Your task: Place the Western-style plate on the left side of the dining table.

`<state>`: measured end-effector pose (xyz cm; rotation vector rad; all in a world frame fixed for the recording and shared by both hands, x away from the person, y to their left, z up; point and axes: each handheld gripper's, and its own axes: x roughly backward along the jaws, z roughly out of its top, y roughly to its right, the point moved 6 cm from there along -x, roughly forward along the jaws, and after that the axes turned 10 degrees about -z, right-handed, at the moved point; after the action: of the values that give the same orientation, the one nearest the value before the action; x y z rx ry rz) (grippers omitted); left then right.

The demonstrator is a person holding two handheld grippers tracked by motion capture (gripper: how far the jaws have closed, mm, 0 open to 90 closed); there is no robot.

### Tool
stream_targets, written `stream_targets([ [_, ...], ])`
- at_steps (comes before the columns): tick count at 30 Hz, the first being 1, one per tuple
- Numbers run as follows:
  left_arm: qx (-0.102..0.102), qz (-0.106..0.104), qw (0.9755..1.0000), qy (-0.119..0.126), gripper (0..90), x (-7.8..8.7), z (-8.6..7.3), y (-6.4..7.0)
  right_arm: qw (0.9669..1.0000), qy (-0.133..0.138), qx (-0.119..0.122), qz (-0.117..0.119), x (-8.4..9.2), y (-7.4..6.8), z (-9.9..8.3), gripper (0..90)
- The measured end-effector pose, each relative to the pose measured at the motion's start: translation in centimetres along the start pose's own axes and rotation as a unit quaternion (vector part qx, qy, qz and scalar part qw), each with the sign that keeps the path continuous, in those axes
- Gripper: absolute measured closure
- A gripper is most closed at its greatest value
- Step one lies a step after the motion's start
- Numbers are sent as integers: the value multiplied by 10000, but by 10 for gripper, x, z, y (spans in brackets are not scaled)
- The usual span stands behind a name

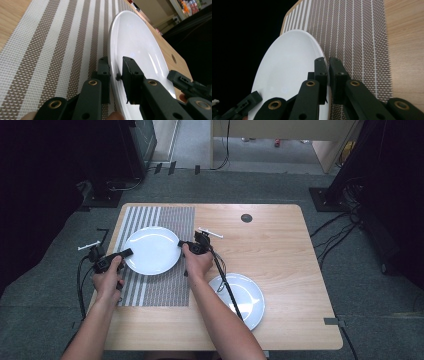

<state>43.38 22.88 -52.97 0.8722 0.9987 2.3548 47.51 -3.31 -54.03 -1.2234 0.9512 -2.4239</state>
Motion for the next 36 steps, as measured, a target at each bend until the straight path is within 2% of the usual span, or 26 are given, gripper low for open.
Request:
stream_targets([
  [4, 43, 34, 10000, 58, 781, -3, 1, -1, 10000, 55, -12, -30, -4, -1, 3, 861],
  [10, 111, 72, 9999, 17, 774, -6, -1, -7, 10000, 52, 4, -19, -10, 1, 4, 861],
  [17, 49, 113, 9999, -28, 771, -11, -5, -10, 9999, 85, -55, -73, -16, 5, 5, 858],
  [21, 75, 196, 9998, 74, 765, -13, -5, -16, 9999, 95, 58, -79, -20, 4, 3, 855],
  [26, 114, 202, 9997, 33, 758, -14, -8, -22, 9997, 100, 181, -96, -24, 3, 2, 834],
  [31, 30, 220, 9997, 30, 755, -14, -8, -22, 9991, 174, 358, -120, -28, 2, 1, 801],
  [34, -138, 252, 9996, 9, 739, -14, -9, -20, 9992, 116, 392, -43, -27, 2, 1, 757],
  [36, -182, 226, 9996, 16, 668, -14, -10, -18, 9991, 80, 403, 56, -27, 1, 2, 717],
])
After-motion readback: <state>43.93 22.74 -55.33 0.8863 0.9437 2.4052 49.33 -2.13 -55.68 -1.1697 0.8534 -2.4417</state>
